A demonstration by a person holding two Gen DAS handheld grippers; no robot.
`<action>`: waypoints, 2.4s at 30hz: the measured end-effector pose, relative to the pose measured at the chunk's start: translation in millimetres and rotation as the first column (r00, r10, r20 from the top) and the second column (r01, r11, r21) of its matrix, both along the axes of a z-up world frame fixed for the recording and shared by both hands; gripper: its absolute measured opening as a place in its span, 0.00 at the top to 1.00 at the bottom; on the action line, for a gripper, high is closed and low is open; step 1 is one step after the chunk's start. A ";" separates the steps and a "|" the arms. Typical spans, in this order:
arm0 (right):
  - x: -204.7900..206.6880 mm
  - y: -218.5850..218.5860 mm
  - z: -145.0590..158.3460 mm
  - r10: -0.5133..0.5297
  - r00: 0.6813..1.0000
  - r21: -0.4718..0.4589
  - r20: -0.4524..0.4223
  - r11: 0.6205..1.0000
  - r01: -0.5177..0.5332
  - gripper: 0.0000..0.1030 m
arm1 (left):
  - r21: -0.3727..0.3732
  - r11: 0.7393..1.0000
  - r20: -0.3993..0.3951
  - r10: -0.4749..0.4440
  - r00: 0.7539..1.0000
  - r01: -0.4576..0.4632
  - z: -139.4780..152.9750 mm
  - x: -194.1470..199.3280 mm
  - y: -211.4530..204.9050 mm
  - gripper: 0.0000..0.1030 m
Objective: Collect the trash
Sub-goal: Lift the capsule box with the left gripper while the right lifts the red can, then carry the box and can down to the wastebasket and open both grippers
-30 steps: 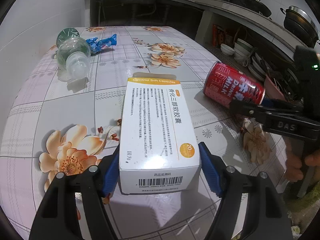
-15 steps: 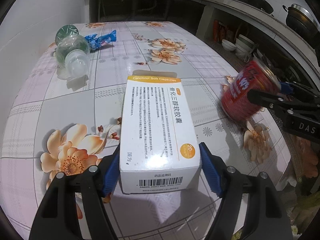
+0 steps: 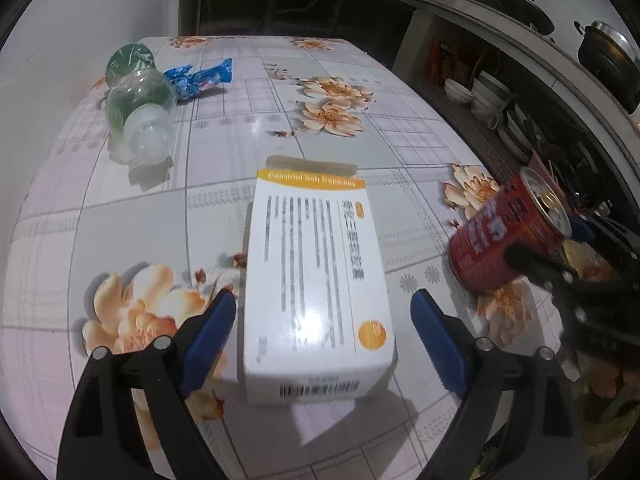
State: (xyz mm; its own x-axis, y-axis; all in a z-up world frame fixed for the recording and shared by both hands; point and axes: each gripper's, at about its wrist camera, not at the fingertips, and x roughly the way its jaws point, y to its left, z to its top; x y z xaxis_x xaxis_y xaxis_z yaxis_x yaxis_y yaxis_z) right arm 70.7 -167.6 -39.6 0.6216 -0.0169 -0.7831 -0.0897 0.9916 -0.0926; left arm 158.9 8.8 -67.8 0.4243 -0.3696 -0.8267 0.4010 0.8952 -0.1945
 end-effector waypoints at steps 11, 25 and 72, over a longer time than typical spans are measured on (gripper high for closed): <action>6.3 -5.1 -4.9 -0.014 1.000 0.089 -0.020 0.996 0.015 0.28 | 0.118 0.993 0.042 -0.015 0.999 0.010 -7.5 19.8 -26.6 0.15; 12.1 -8.5 -10.2 -0.019 0.999 0.118 -0.032 0.993 0.022 0.28 | 0.179 0.984 0.070 -0.026 0.997 0.013 -14.9 17.9 -35.5 0.31; -13.9 -45.1 23.6 -0.137 0.986 0.192 0.091 0.974 0.118 0.40 | 0.116 0.989 0.185 -0.113 0.976 0.092 36.0 9.0 -63.5 0.32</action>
